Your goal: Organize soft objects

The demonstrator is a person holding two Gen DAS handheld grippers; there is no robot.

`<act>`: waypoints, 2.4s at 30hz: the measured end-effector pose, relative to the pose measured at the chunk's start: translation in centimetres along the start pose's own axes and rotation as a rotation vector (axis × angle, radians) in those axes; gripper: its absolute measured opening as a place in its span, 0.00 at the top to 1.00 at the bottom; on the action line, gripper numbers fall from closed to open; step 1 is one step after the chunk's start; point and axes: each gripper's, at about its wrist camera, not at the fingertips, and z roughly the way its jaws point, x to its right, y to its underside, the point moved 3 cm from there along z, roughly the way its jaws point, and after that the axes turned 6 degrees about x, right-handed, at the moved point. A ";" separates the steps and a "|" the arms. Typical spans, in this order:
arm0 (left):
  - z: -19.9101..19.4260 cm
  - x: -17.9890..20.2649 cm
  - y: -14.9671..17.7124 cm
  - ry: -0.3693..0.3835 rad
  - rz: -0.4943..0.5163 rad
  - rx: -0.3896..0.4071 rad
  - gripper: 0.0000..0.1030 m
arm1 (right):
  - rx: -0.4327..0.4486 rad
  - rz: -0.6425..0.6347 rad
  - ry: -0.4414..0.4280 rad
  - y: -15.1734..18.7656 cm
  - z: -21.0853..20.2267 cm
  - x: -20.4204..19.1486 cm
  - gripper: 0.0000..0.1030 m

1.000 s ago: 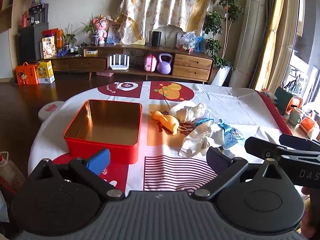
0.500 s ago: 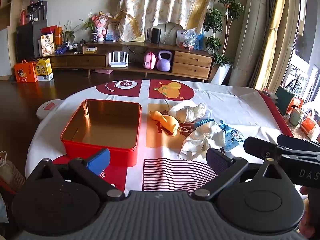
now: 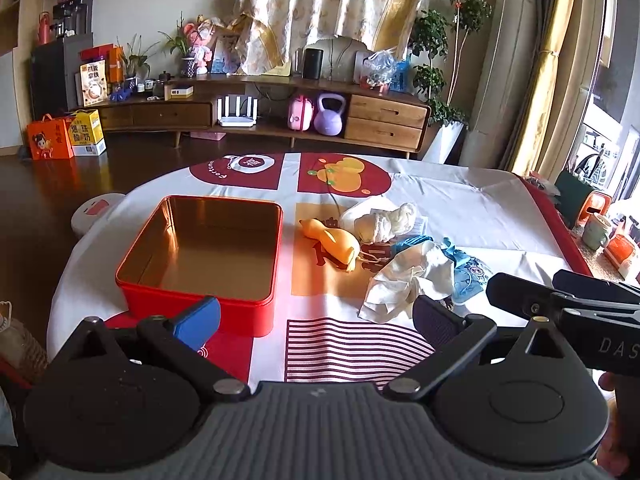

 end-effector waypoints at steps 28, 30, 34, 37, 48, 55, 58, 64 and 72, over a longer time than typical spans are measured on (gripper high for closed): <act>0.4 -0.2 -0.2 0.021 -0.005 -0.008 0.00 | -0.002 0.000 0.001 -0.3 0.0 0.1 0.00; 1.0 -0.2 -0.3 0.033 -0.004 -0.017 0.00 | -0.003 0.003 0.009 -0.5 0.3 0.4 0.00; 2.5 0.5 -0.4 0.045 0.014 -0.030 0.00 | -0.012 0.029 0.048 -1.4 0.8 2.3 0.00; 4.0 0.7 -0.8 0.049 0.021 -0.038 0.00 | -0.027 0.033 0.083 -1.7 1.6 4.0 0.01; 10.3 2.4 -2.0 0.046 0.078 -0.074 0.00 | -0.088 -0.048 0.121 -1.2 5.0 9.5 0.02; 14.3 2.8 -2.8 0.022 0.092 -0.099 0.00 | -0.133 -0.071 0.115 -1.0 7.8 11.9 0.07; 16.0 2.8 -3.3 0.021 0.085 -0.107 0.00 | -0.151 -0.080 0.092 -1.1 8.7 11.9 0.10; 19.5 3.7 -4.0 0.018 0.101 -0.123 0.00 | -0.172 -0.174 -0.007 -0.8 10.6 9.8 0.12; 24.2 4.7 -3.4 -0.011 0.145 -0.173 0.00 | -0.201 -0.293 -0.080 -0.5 14.8 7.7 0.22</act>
